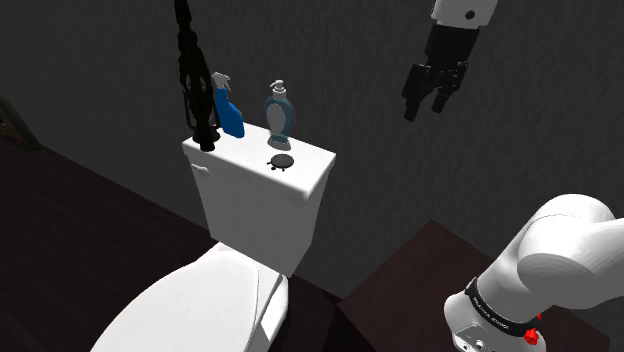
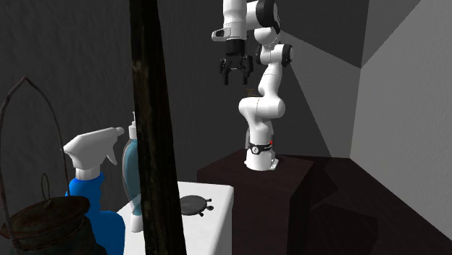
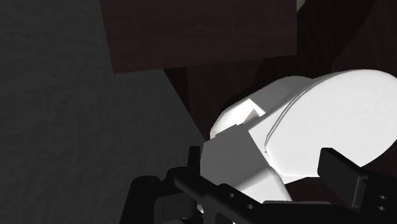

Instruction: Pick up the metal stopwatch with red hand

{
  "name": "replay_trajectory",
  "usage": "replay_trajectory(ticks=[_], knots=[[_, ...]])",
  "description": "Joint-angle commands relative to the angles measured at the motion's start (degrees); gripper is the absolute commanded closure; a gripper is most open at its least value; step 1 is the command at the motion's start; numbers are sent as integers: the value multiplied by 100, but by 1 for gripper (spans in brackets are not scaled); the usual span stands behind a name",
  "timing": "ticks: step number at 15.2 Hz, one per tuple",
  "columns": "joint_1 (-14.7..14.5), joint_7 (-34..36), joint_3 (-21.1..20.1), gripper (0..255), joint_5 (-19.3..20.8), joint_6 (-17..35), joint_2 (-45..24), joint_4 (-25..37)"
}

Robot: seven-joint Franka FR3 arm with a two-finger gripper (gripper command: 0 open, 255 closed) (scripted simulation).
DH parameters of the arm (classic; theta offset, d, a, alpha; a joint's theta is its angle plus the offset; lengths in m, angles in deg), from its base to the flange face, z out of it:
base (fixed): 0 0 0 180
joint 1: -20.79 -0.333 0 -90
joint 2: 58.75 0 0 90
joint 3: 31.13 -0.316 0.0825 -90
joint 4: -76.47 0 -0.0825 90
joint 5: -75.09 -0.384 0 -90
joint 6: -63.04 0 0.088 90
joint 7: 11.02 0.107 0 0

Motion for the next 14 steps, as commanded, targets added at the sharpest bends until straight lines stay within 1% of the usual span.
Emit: replay_trajectory(ticks=[1, 7, 14], knots=[[0, 0, 0, 0, 0, 0, 0, 0], [60, 925, -504, 0, -250, 1049, -749, -194], [182, 2002, -1043, 0, -298, 2189, -1956, -7]])
